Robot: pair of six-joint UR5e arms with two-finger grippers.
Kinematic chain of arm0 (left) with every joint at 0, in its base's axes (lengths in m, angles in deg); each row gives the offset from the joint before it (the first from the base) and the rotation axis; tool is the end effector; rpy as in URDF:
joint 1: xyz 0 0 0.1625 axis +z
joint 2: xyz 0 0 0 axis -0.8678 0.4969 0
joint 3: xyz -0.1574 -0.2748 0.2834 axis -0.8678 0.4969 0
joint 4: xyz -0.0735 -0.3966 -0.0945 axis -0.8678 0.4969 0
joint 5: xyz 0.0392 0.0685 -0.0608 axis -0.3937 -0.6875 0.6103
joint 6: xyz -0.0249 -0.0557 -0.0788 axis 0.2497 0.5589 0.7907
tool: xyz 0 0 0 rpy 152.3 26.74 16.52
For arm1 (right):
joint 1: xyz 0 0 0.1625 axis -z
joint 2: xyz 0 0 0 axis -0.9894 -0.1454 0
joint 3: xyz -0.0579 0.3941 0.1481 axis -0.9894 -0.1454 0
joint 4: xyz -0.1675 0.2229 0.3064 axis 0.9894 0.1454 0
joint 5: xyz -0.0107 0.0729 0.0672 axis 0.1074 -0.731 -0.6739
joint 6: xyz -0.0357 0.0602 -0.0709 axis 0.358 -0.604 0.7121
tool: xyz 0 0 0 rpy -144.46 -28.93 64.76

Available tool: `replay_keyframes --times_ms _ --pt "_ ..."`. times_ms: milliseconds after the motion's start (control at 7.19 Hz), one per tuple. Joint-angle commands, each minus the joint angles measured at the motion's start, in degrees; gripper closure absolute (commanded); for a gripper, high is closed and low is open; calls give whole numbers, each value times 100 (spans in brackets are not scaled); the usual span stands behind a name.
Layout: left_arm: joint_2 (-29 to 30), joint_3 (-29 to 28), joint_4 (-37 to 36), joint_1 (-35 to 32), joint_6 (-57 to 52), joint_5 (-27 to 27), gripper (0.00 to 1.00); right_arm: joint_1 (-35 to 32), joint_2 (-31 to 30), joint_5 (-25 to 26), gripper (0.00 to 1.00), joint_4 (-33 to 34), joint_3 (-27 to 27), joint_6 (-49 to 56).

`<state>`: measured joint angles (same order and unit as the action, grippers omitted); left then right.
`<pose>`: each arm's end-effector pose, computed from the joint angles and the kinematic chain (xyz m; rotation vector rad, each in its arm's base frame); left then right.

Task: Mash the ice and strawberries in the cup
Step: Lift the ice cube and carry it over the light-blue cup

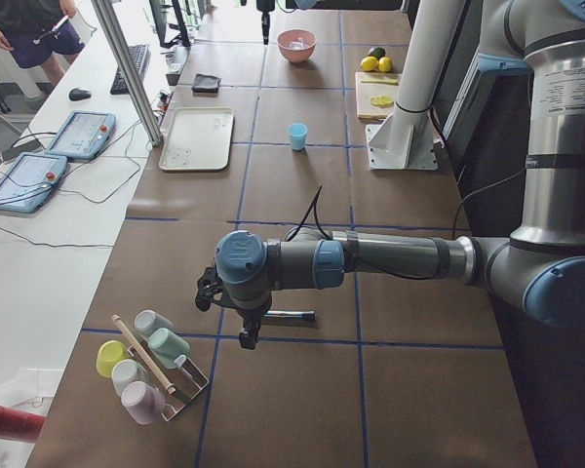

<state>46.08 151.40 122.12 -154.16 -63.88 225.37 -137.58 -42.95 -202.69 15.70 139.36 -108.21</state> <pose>-0.0906 -0.4671 0.6333 0.0735 0.8512 0.1117 -0.2736 -0.5328 0.2643 0.0623 -0.9040 0.0098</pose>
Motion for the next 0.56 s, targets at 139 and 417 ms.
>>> replay_keyframes --times_ms 139,417 --pt "16 9 0 0 19 0 0 1844 1041 1559 99 24 -71 -2294" --pt "7 17 0 0 19 0 0 2384 1795 2020 99 15 -823 -2702"
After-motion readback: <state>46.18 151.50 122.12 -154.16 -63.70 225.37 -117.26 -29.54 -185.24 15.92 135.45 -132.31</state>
